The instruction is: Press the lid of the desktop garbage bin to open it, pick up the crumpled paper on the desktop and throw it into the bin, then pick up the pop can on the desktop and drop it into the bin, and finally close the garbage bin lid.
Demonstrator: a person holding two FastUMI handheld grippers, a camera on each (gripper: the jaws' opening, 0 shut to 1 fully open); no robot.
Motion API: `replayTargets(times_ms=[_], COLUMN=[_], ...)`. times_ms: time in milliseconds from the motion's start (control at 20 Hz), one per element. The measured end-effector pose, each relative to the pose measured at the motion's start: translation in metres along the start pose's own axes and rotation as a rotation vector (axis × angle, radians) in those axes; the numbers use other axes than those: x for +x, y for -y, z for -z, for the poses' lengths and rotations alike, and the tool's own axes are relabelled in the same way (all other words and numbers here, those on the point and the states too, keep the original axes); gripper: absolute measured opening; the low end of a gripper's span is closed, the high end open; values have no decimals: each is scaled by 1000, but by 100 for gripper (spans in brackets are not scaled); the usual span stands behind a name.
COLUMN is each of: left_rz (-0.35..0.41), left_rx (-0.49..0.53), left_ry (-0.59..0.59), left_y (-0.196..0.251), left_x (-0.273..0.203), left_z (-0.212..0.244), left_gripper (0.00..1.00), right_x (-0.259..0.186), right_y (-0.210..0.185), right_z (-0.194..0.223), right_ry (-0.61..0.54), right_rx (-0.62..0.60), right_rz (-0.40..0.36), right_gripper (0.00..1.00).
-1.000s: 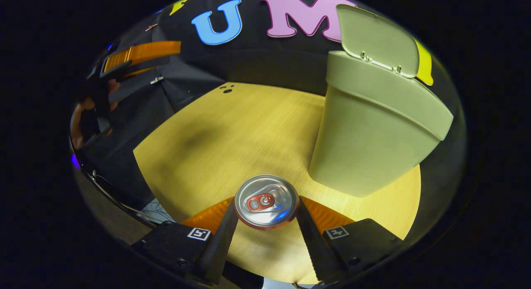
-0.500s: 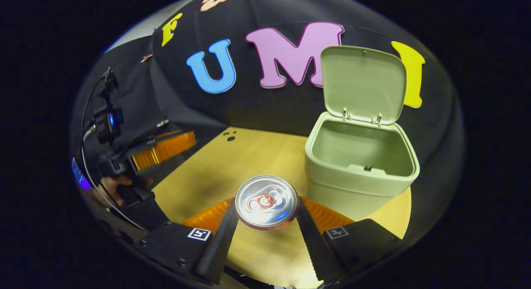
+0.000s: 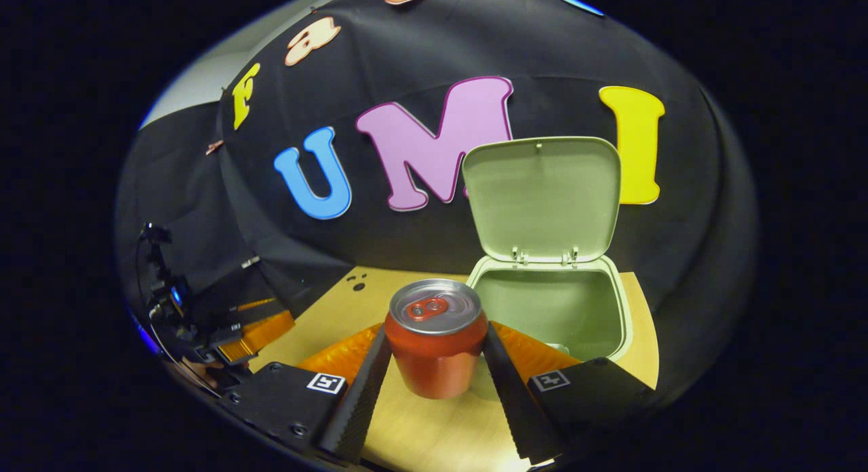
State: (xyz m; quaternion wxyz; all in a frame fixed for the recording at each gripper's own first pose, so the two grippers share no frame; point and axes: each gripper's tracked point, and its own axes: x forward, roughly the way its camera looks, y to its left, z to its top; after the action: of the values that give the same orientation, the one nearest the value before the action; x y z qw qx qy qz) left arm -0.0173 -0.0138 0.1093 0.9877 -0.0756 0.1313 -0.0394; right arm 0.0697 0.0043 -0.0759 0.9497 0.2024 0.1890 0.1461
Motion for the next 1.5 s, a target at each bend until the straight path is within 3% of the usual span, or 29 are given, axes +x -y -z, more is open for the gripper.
replayTargets(times_ms=[250,300,350,750,1500], left_rz=[-7,-8,-8,-5,-6], left_rx=[4,5,6,17,11], left_ry=[1,2,2,-7,-22], left_y=[-1,-1,-1,0,-2], left_x=[-1,-1,-1,-3,0], left_z=[-1,-1,0,1,4], left_gripper=[96,96,96,96,96], right_x=[11,16,18,59,86], right_y=[39,45,55,83,100], right_z=[-35,-36,-33,-7,37], right_ry=[75,73,66,-1,-109], right_rx=[24,21,19,-65,-88], right_rz=[61,78,94,166,215], right_gripper=[83,79,83,83,84])
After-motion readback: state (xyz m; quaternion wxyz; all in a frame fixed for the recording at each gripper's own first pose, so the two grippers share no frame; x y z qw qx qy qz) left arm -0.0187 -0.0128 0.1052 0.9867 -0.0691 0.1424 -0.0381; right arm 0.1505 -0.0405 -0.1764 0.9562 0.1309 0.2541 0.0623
